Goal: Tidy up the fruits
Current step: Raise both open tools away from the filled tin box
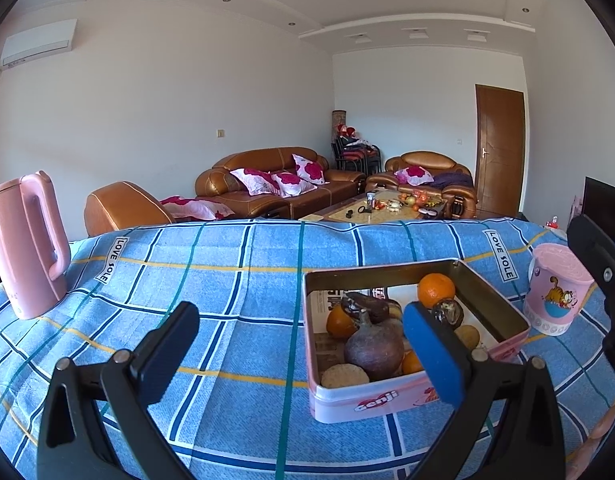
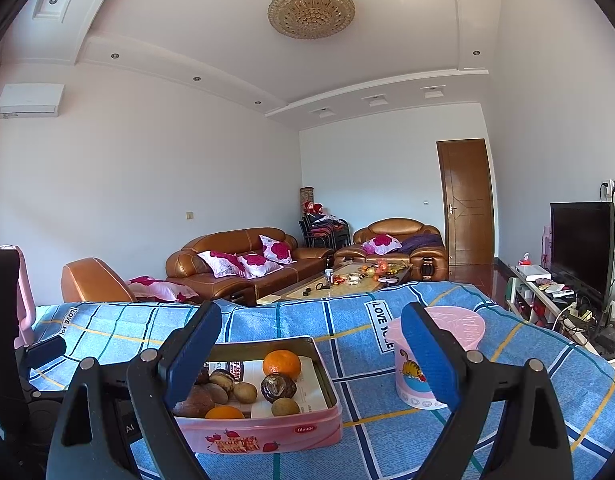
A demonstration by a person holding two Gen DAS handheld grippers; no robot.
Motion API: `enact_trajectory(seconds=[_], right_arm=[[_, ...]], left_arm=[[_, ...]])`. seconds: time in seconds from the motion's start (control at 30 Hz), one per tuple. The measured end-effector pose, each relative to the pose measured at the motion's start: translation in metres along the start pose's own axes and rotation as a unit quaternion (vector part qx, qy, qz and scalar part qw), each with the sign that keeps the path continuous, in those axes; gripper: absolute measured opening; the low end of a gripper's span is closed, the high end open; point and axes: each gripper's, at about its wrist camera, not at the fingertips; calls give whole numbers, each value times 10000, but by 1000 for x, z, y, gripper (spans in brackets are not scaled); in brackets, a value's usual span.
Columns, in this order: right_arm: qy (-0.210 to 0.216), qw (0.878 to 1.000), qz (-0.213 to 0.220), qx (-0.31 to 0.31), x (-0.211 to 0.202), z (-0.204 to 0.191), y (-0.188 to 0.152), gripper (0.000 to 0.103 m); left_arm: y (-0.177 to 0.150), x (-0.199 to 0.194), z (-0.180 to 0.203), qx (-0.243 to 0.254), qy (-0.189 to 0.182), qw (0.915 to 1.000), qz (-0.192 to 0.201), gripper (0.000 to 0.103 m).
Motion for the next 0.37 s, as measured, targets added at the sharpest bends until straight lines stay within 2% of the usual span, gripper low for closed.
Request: enact_trajectory(seconds=[0.37], right_arm=[[-51,10000,-55,10,1,1,0,93]], left_arm=[[-1,1,0,-6,-3,10000,-2,103]])
Point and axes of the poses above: each gripper's, at about its wrist camera, not at the fingertips, and x roughly the way its jaws point, z to its right, y to its top, and after that the axes turned 4 degrees about -z, right-handed
